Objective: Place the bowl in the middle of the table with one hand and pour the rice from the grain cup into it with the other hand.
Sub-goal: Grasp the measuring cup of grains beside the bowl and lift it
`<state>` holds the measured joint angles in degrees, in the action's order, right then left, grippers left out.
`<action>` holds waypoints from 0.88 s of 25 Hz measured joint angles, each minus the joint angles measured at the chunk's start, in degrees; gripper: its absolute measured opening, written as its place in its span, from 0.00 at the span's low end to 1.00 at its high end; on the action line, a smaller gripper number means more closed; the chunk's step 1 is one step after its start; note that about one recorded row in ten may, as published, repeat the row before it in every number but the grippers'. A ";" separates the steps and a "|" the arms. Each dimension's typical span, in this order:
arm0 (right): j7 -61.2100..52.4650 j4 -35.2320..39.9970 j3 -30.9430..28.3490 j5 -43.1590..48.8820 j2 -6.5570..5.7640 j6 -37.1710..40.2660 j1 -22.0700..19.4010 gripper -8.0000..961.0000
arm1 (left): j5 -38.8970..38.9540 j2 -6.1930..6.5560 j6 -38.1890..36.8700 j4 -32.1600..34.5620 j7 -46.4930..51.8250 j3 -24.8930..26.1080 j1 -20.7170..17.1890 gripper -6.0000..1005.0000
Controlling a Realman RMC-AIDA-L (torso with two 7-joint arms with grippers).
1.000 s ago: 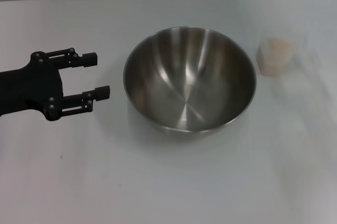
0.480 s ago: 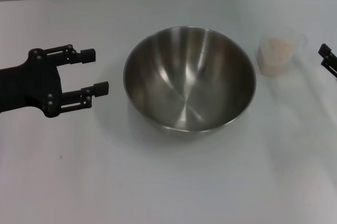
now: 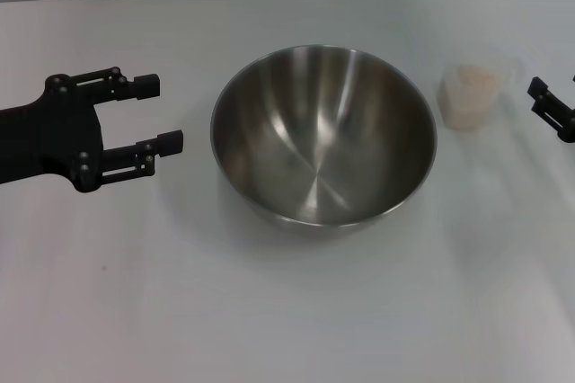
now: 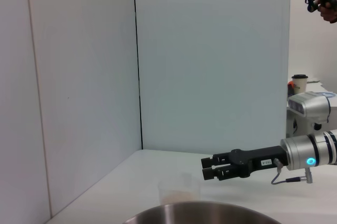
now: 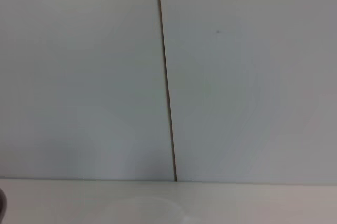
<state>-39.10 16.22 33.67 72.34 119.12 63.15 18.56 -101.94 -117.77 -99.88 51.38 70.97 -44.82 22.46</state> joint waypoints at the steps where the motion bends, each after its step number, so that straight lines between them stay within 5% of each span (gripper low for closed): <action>1: 0.00 -0.08 0.02 0.00 0.00 -0.50 0.27 0.76 | 0.00 0.00 0.01 0.01 -0.02 0.00 0.06 0.69; 22: -0.28 -0.75 1.58 0.01 -0.03 -4.32 2.72 0.76 | -0.05 0.27 0.30 0.03 -0.25 0.61 1.00 0.69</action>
<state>-39.38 15.46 35.25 72.35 119.09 58.83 21.28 -101.99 -117.50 -99.58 51.41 70.71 -44.20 23.46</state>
